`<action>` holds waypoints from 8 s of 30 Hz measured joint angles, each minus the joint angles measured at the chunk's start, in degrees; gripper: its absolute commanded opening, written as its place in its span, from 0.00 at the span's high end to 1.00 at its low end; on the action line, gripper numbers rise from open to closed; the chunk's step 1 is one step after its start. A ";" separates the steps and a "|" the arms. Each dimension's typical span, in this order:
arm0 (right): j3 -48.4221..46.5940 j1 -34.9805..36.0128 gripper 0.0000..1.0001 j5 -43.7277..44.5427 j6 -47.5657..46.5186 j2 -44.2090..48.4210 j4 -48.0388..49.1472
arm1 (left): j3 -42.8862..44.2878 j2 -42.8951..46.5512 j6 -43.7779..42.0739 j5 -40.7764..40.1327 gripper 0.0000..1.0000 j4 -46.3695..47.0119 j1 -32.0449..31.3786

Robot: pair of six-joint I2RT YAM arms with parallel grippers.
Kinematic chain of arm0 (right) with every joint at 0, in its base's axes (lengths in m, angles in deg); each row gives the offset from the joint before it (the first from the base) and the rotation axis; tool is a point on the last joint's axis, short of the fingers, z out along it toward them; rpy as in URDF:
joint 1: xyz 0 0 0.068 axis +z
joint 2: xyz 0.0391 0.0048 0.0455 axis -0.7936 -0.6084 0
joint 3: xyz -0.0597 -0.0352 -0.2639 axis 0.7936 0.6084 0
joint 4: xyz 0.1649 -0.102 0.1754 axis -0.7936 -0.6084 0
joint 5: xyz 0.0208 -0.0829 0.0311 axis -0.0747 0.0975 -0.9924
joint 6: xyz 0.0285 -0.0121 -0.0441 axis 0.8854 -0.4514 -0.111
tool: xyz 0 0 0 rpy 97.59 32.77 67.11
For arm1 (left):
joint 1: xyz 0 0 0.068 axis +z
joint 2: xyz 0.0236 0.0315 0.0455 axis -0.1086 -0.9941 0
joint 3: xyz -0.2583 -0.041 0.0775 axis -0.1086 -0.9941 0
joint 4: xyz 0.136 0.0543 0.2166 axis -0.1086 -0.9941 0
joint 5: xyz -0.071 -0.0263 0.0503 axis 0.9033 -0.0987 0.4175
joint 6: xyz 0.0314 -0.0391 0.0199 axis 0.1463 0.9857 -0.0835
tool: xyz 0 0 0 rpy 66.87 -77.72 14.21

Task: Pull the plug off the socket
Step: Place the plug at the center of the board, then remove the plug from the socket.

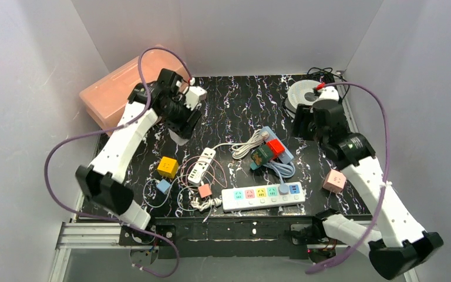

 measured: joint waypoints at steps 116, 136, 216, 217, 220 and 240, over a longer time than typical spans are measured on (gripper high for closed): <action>48.50 -8.07 0.26 -22.73 42.16 19.08 2.80 | -38.47 4.44 -15.17 6.47 0.02 26.86 -41.97; 49.55 -7.43 0.31 -26.14 44.44 23.21 3.23 | -39.39 -6.73 -15.47 -1.31 0.02 40.85 -41.99; 52.59 -7.19 0.79 -16.94 63.95 29.24 14.58 | -9.51 -19.12 27.26 2.97 0.62 20.96 -39.12; 51.98 -7.19 0.89 -16.57 64.00 29.51 14.71 | -9.42 -19.12 27.89 3.10 0.51 20.79 -39.08; 50.62 -6.99 0.99 -15.32 62.16 31.32 14.27 | -9.42 -18.99 27.98 3.43 0.32 20.98 -39.01; 44.28 -7.87 0.99 -19.78 52.19 24.57 9.70 | -8.44 4.52 6.82 16.48 0.05 20.79 -29.09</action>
